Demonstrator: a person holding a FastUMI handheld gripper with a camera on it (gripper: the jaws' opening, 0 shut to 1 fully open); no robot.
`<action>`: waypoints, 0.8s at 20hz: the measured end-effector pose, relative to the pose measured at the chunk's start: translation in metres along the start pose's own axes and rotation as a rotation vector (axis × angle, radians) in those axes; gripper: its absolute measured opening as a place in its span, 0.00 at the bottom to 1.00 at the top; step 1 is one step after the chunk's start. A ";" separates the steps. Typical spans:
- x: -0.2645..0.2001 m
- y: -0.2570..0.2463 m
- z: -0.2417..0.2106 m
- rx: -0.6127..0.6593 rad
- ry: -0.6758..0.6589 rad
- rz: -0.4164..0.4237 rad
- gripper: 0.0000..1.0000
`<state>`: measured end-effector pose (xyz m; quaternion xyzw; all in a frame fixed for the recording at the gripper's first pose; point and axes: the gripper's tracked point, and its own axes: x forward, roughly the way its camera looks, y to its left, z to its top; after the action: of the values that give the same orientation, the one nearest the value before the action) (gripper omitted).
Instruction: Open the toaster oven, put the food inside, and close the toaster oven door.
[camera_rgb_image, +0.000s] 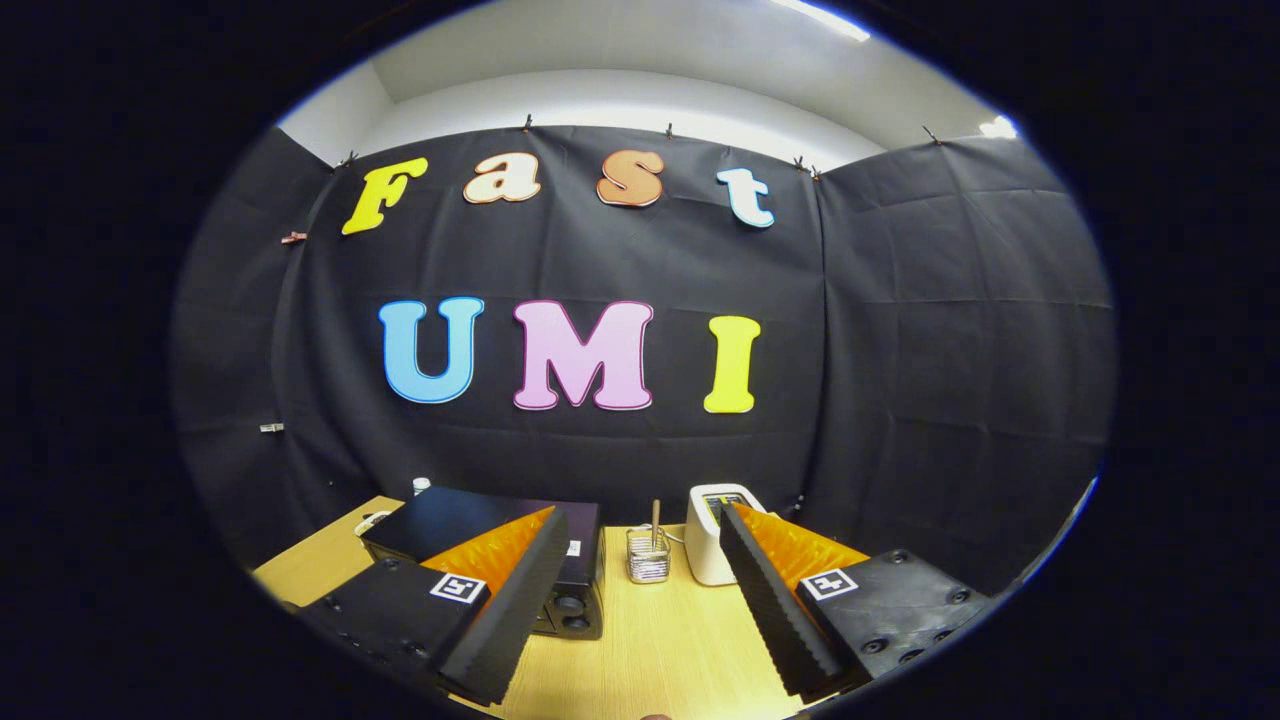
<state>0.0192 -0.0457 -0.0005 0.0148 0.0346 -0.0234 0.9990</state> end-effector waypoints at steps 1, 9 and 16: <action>0.003 0.002 -0.001 0.002 0.002 0.003 0.98; 0.009 0.011 0.004 0.017 -0.007 0.035 0.98; 0.011 0.005 -0.003 0.006 0.007 0.033 0.98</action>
<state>0.0305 -0.0407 -0.0043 0.0182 0.0380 -0.0070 0.9991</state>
